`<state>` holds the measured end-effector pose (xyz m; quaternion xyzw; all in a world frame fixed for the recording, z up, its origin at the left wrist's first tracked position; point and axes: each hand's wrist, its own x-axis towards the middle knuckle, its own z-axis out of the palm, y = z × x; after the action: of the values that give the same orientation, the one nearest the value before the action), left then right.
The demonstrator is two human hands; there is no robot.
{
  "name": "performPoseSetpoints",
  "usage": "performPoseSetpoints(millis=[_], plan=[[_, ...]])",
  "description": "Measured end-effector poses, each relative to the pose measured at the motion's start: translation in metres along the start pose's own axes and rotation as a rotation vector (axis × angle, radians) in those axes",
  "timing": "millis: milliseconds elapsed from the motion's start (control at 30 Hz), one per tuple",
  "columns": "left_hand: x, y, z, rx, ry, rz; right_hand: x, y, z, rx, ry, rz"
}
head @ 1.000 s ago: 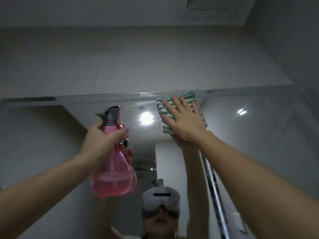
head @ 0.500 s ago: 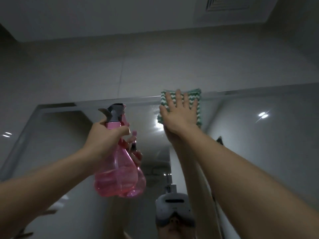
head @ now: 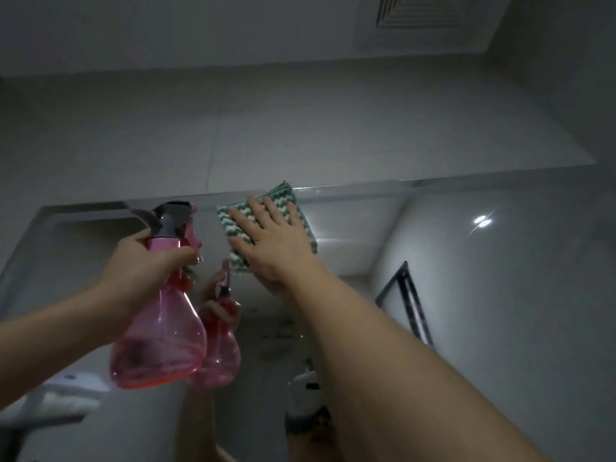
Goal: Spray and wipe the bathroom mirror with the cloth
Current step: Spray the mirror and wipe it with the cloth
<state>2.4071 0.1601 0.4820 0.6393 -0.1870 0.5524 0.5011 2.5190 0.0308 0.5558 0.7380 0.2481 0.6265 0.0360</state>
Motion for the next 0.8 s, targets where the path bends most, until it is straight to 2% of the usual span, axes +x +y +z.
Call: performPoseSetpoints(millis=[233,400,533,667,800], plan=[[-0.021,0.009,0.047,-0.039,-0.112,-0.028,-0.055,0.121,-0.024,0.030,0.009,0.281],[-0.035,0.013,0.077,-0.193,-0.175,-0.050,-0.098,0.175,-0.033,0.024,0.016,0.451],[-0.037,0.008,0.087,-0.247,-0.198,-0.076,-0.096,0.170,-0.030,0.026,0.027,0.486],[-0.031,0.013,0.087,-0.247,-0.217,-0.065,-0.078,0.142,-0.026,0.071,0.043,0.606],[-0.026,0.019,0.076,-0.259,-0.182,-0.032,-0.046,0.075,-0.014,0.052,0.045,0.413]])
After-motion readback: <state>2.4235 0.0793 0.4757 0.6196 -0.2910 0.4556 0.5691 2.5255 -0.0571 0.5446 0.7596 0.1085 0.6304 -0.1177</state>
